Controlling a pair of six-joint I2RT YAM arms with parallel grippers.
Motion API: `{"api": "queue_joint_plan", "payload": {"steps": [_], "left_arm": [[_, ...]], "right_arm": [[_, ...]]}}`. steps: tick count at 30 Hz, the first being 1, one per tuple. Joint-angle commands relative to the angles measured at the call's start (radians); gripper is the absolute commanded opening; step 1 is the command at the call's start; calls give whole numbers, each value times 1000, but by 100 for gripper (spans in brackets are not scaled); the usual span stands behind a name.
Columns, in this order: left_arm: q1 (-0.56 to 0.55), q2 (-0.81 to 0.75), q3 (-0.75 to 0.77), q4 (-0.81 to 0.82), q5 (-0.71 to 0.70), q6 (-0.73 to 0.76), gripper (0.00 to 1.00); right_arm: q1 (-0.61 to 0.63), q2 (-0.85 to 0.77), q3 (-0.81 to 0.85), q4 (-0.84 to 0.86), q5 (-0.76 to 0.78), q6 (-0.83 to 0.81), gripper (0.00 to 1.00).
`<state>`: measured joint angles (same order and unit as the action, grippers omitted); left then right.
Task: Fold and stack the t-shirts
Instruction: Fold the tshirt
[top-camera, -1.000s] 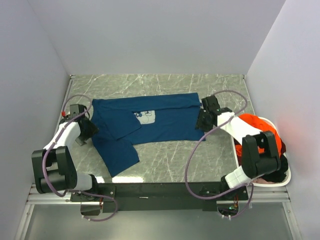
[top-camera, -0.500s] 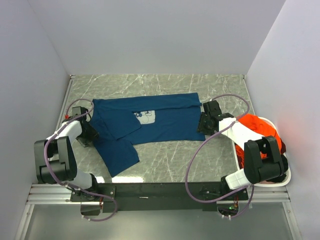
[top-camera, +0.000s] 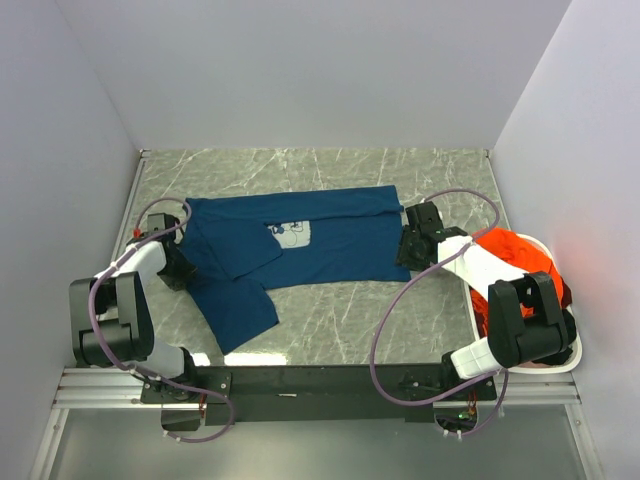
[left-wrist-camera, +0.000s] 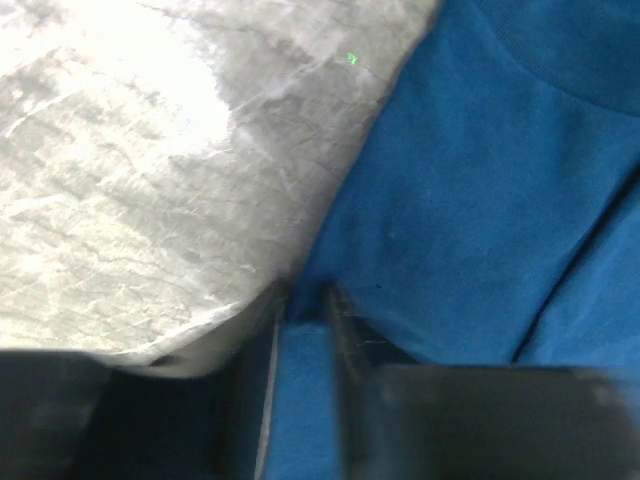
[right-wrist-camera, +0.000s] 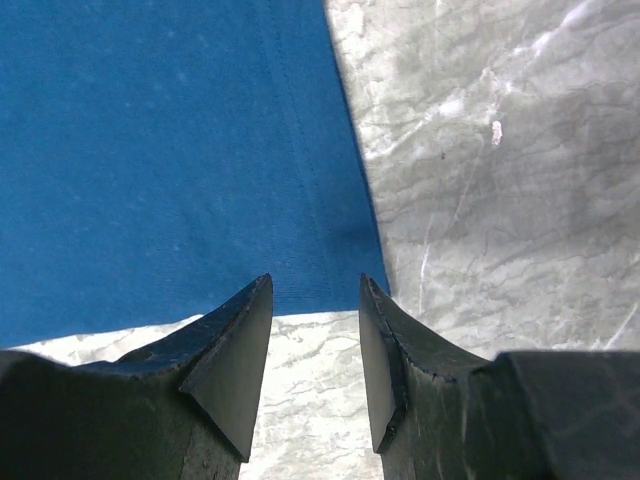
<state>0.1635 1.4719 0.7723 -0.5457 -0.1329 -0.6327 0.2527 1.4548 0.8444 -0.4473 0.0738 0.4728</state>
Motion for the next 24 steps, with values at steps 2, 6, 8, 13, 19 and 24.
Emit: {"api": "queue_joint_plan", "payload": {"steps": [2, 6, 8, 13, 19, 24], "left_arm": [[-19, 25, -28, 1, 26, -1, 19], [-24, -5, -27, -5, 6, 1, 1], [-24, -19, -25, -5, 4, 5, 1], [-25, -30, -24, -7, 3, 8, 1], [-25, -41, -19, -3, 4, 19, 1], [-27, -53, -19, 0, 3, 24, 1]], "right_arm": [[0, -40, -22, -8, 37, -8, 47], [-1, -47, -34, -22, 47, 15, 47], [-6, -45, -45, -19, 29, 21, 47], [-35, -36, -74, 2, -8, 44, 45], [-38, -17, -76, 7, 4, 61, 43], [-36, 1, -71, 16, 0, 78, 43]]}}
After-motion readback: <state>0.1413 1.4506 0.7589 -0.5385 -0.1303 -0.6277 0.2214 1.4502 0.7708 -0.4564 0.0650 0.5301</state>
